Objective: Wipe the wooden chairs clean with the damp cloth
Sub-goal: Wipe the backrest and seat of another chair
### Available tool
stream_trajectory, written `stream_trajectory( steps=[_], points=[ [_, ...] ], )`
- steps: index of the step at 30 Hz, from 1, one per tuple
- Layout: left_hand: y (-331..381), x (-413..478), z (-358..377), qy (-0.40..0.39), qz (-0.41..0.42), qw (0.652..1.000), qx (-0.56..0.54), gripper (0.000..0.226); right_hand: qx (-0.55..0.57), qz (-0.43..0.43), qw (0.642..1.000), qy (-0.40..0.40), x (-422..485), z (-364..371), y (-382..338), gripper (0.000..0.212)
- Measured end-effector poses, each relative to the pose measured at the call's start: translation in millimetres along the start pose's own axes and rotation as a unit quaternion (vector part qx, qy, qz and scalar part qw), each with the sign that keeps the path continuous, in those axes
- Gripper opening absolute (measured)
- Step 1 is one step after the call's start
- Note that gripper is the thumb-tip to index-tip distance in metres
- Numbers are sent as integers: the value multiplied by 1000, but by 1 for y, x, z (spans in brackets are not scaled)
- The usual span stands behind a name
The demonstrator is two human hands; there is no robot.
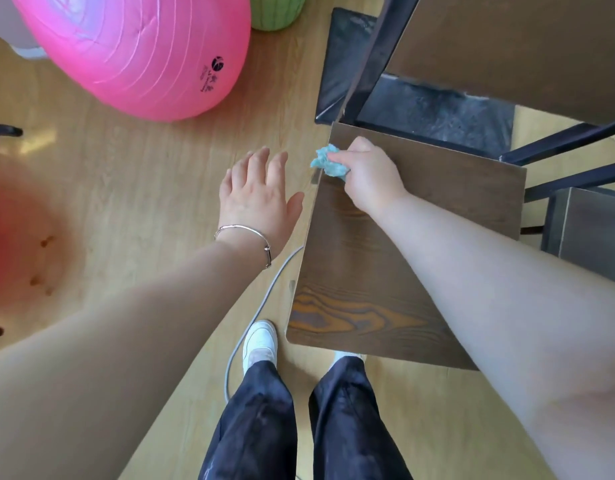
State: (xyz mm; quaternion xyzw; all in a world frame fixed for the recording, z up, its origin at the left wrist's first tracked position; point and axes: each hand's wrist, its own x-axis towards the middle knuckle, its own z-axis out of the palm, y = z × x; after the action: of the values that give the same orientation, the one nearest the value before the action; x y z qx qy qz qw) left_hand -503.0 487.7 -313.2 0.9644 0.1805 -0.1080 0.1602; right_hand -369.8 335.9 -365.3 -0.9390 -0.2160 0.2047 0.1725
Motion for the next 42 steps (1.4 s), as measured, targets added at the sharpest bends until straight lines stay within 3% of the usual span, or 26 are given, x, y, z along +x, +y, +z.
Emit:
stream_trajectory(
  steps=[5, 11, 13, 16, 19, 22, 25, 28, 32, 35, 37, 39, 42],
  points=[
    [-6, -21, -2, -24, 1, 1000, 16, 60, -34, -109, 993, -18, -84, 26, -13, 35],
    [-3, -54, 8, -43, 18, 998, 29, 60, -21, -178, 980, -85, -201, 62, -8, 56],
    [0, -59, 14, -51, 19, 998, 37, 60, -17, -189, 976, -106, -215, 69, -6, 53],
    [11, -58, 18, -52, 19, 998, 37, 60, 90, -106, 983, -118, -201, 58, -4, 35],
    [27, -48, 20, -44, 22, 998, 30, 60, 133, -35, 990, 14, -153, 15, 22, 35],
    [45, -32, 24, -36, 23, 999, 29, 59, 46, 73, 990, 116, -87, -43, 69, 39],
    [60, -17, 31, -32, 22, 999, 29, 59, -20, 158, 976, 146, -38, -78, 106, 38],
    [69, -12, 38, -31, 24, 999, 30, 60, 0, 183, 974, 133, -20, -76, 120, 36],
    [71, -21, 47, -43, 21, 998, 35, 60, 29, 149, 981, 118, -29, -47, 111, 13],
    [69, -33, 52, -46, 9, 998, 34, 60, -1, 52, 994, 95, -65, -14, 92, 30],
    [67, -41, 54, -46, 0, 998, 33, 60, 5, -41, 997, 60, -102, 10, 79, 28],
    [67, -48, 54, -47, -6, 998, 38, 61, -6, -141, 989, 36, -145, 24, 69, 30],
    [68, -54, 55, -45, -7, 998, 48, 61, 0, -210, 977, -28, -191, 33, 65, 51]
  ],
)
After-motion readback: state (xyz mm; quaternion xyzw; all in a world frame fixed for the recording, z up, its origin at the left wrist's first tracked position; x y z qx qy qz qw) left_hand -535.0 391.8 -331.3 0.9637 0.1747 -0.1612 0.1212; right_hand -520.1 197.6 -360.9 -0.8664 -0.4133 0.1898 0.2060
